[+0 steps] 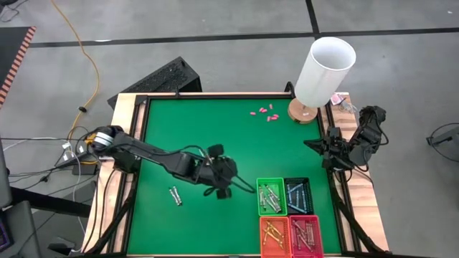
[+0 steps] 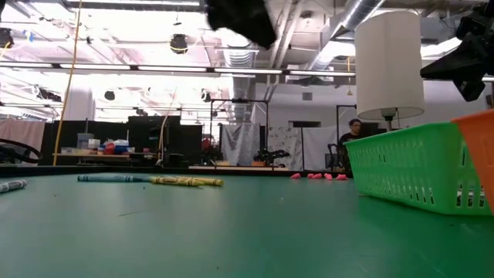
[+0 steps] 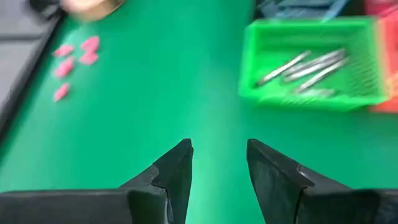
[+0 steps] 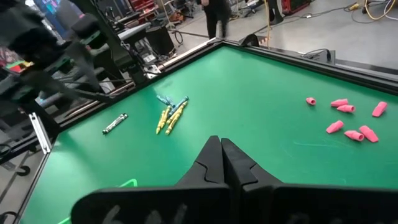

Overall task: Sort crayons
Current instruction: Put the black crayon into the green bin

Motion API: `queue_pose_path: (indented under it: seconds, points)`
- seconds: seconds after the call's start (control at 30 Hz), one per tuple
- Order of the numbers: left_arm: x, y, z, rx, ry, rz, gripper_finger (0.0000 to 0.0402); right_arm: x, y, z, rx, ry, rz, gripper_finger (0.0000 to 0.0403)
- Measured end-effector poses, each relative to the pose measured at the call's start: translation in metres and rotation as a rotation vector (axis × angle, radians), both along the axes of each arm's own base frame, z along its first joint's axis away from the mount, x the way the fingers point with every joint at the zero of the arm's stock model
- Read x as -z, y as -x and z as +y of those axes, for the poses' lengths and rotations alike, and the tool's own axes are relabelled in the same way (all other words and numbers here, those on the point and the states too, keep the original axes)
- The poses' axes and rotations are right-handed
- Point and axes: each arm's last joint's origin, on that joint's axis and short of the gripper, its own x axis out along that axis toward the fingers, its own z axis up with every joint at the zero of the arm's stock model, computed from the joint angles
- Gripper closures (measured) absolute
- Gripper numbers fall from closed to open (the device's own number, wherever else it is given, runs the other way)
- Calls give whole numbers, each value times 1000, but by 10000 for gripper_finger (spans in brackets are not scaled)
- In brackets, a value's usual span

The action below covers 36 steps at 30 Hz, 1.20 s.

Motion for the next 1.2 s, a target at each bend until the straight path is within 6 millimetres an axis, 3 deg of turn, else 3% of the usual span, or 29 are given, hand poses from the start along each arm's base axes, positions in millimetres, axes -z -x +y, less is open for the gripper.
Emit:
queue_pose_path:
  seconds: [0.2, 0.4, 0.83, 1.2]
  points:
    - [8, 20, -5, -61, -34, 151, 260, 0, 0, 0, 0, 2, 1, 403]
    - [36, 37, -4, -115, 7, 225, 260, 0, 0, 0, -1, 1, 1, 403]
    - [59, 77, 8, -248, 165, 65, 260, 0, 0, 0, -1, 4, 3, 403]
    - [54, 76, 9, -280, 205, -26, 260, 0, 0, 0, 0, 5, 3, 403]
